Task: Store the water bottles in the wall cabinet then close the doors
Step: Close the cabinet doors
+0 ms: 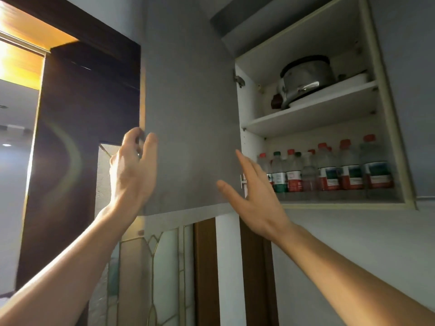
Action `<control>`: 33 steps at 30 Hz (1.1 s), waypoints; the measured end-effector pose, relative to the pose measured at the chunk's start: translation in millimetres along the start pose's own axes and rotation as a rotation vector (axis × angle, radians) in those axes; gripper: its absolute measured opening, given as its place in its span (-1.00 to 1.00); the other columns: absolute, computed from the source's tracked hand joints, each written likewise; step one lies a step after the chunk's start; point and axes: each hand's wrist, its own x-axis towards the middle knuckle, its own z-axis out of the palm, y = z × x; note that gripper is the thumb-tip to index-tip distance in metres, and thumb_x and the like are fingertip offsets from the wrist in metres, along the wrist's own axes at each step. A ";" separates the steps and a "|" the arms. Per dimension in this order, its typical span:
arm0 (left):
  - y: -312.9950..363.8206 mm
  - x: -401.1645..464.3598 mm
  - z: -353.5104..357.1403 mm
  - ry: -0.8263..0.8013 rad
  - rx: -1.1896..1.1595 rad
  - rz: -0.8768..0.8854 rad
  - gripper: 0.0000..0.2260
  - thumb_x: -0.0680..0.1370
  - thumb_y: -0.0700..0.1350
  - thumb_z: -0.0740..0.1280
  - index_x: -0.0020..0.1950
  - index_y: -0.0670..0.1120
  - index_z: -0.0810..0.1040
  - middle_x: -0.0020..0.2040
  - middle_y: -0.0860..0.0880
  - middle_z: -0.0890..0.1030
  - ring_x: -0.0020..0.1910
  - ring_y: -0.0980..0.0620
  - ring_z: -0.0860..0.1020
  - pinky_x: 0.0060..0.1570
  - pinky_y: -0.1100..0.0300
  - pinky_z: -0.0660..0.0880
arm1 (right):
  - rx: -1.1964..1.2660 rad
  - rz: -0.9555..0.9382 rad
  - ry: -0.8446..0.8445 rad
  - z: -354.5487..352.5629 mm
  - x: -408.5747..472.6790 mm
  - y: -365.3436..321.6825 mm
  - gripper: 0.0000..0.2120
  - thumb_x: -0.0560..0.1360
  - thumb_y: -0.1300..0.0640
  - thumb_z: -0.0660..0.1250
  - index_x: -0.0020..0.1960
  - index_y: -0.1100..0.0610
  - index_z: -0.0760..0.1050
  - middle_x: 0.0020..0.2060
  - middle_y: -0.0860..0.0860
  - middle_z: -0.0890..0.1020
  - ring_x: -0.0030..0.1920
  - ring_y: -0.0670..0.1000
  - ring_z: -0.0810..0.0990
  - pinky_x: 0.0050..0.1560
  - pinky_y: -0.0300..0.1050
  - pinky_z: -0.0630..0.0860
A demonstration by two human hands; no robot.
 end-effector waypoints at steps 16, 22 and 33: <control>53.1 -61.9 161.9 -0.682 -0.662 0.015 -0.51 0.65 0.22 0.04 0.42 0.01 0.50 0.28 0.04 0.61 0.30 0.14 0.53 0.37 -0.01 0.47 | 0.090 0.113 0.030 -153.0 -24.6 22.2 -0.63 0.62 0.22 0.26 0.40 0.01 0.38 0.14 -0.11 0.63 0.15 -0.14 0.61 0.14 -0.21 0.60; 82.2 -95.4 256.8 -0.639 -0.399 0.284 -0.51 0.64 0.23 0.13 0.54 0.10 0.31 0.52 0.11 0.33 0.44 0.19 0.30 0.42 0.30 0.29 | -0.072 0.239 0.163 -210.0 -34.2 80.9 -0.79 0.61 0.07 0.33 0.23 -0.08 0.48 0.01 -0.19 0.67 0.00 -0.19 0.65 -0.04 -0.25 0.60; 91.2 -150.4 377.9 -0.579 -0.145 0.331 -0.21 0.49 0.44 0.08 0.64 0.18 -0.06 0.65 0.04 -0.14 0.62 -0.14 -0.08 0.53 -0.22 0.17 | -0.668 0.168 0.289 -265.4 -33.8 183.1 -0.38 0.59 -0.09 0.33 0.56 0.12 0.26 0.26 0.00 0.50 0.27 -0.02 0.43 0.24 -0.21 0.34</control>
